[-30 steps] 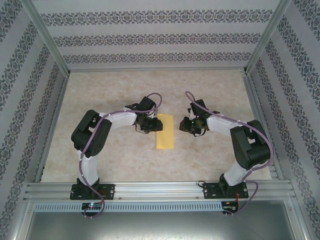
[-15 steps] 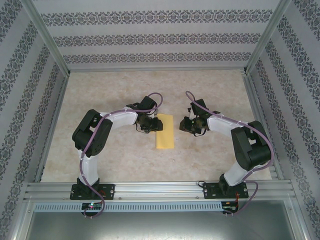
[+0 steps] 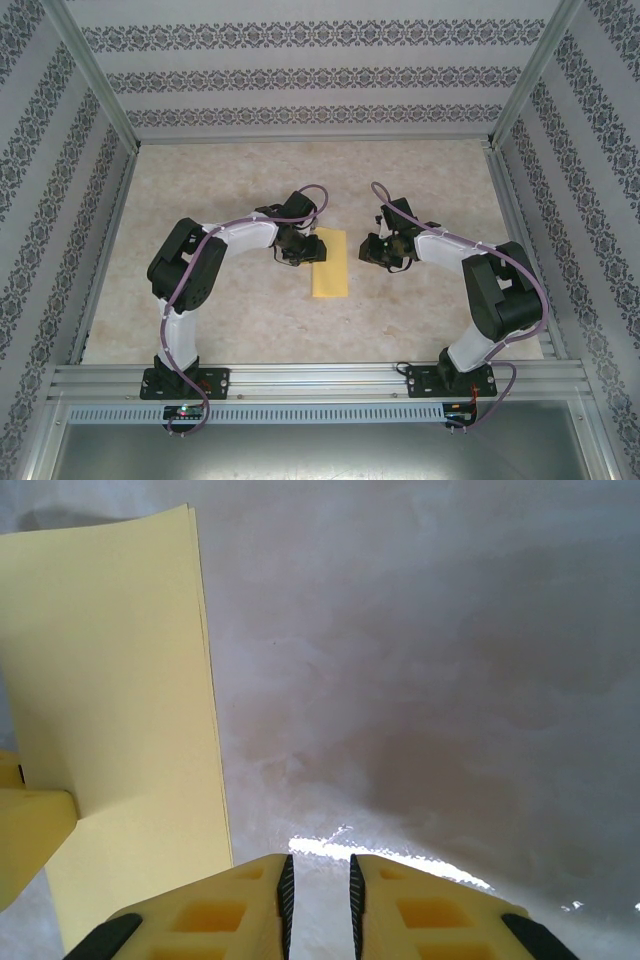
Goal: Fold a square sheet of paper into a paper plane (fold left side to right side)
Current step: First fold in half a square sheet of paper at the center of the table.
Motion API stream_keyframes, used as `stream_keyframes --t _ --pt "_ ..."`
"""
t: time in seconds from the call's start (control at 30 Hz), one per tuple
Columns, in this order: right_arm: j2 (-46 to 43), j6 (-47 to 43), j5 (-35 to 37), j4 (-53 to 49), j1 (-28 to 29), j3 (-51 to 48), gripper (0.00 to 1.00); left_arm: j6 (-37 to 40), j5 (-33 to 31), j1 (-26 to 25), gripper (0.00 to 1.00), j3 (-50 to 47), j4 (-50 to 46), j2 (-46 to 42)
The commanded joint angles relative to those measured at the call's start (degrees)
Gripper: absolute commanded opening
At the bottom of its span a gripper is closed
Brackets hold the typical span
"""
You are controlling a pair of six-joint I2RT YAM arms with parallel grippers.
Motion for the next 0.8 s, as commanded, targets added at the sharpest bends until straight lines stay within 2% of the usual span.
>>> stream_keyframes --t 0.0,0.57,0.77 --pt "-1.21 -1.01 -0.08 -0.71 0.76 0.03 0.24 1.92 -1.57 -1.98 0.39 -0.15 -1.89 3.34" --pt "-1.12 -0.82 -0.55 -0.58 1.7 0.62 0.24 2.18 -1.69 -2.29 0.4 0.91 -2.71 3.87" --pt "-0.6 0.22 -3.1 1.22 2.29 0.56 0.16 2.27 -2.1 -2.38 0.39 1.0 -2.88 3.86"
